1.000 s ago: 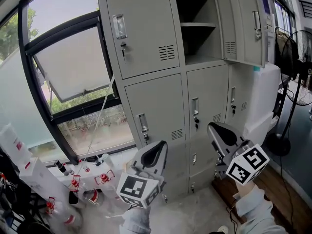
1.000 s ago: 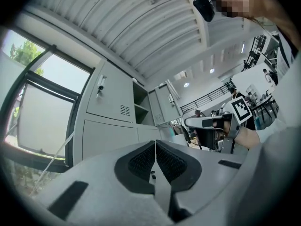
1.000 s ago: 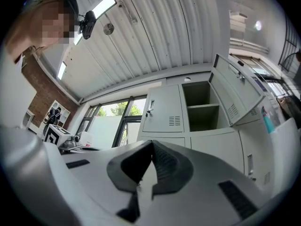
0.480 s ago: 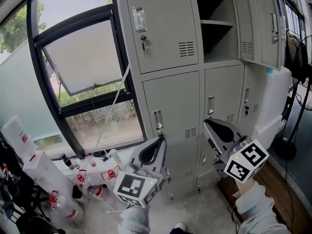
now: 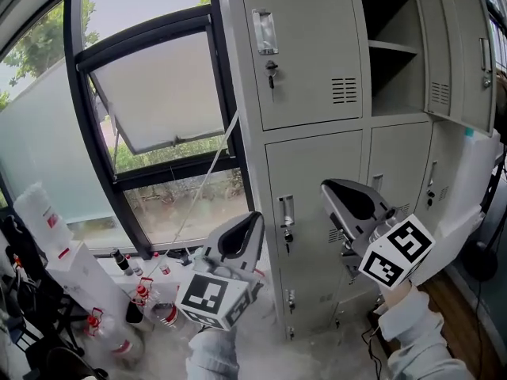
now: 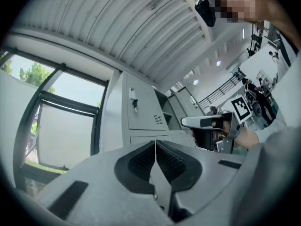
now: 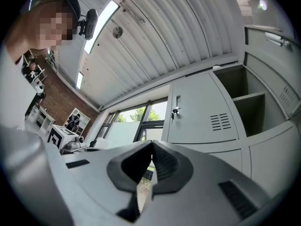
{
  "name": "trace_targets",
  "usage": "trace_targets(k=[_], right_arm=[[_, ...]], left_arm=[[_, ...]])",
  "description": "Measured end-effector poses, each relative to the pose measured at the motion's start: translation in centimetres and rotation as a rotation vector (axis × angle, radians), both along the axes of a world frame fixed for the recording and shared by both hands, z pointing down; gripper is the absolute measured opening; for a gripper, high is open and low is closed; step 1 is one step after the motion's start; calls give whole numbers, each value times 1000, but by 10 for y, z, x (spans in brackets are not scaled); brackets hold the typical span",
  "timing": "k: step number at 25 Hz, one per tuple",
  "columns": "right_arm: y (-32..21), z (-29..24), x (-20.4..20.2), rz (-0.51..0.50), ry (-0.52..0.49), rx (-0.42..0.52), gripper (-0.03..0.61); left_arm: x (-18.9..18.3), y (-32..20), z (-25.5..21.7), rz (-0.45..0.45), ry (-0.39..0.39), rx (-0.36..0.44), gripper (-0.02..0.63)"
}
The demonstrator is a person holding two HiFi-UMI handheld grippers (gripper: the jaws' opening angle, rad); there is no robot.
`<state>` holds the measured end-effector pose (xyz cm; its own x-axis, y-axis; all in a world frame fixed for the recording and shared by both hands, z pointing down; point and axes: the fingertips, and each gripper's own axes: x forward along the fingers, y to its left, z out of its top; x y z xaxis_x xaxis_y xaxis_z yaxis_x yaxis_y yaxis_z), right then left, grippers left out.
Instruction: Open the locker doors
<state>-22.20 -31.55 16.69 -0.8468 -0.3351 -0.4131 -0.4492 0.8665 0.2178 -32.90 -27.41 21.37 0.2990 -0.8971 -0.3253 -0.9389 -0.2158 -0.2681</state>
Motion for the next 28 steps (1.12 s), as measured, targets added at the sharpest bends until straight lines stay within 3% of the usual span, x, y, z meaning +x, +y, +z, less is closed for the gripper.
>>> trace_targets(k=[7, 16, 25, 28], right_arm=[[-44, -56, -19, -39, -62, -11, 12], [-77, -157, -30, -82, -98, 58, 180], [-115, -208, -61, -130, -37, 16, 187], [-118, -220, -77, -142, -9, 22, 187]], left_arm=[[-29, -33, -49, 9, 14, 50, 14], [-52, -75, -141, 17, 8, 116, 14], [-69, -112, -204, 2, -14, 177, 14], [-84, -118, -223, -16, 15, 208, 14]])
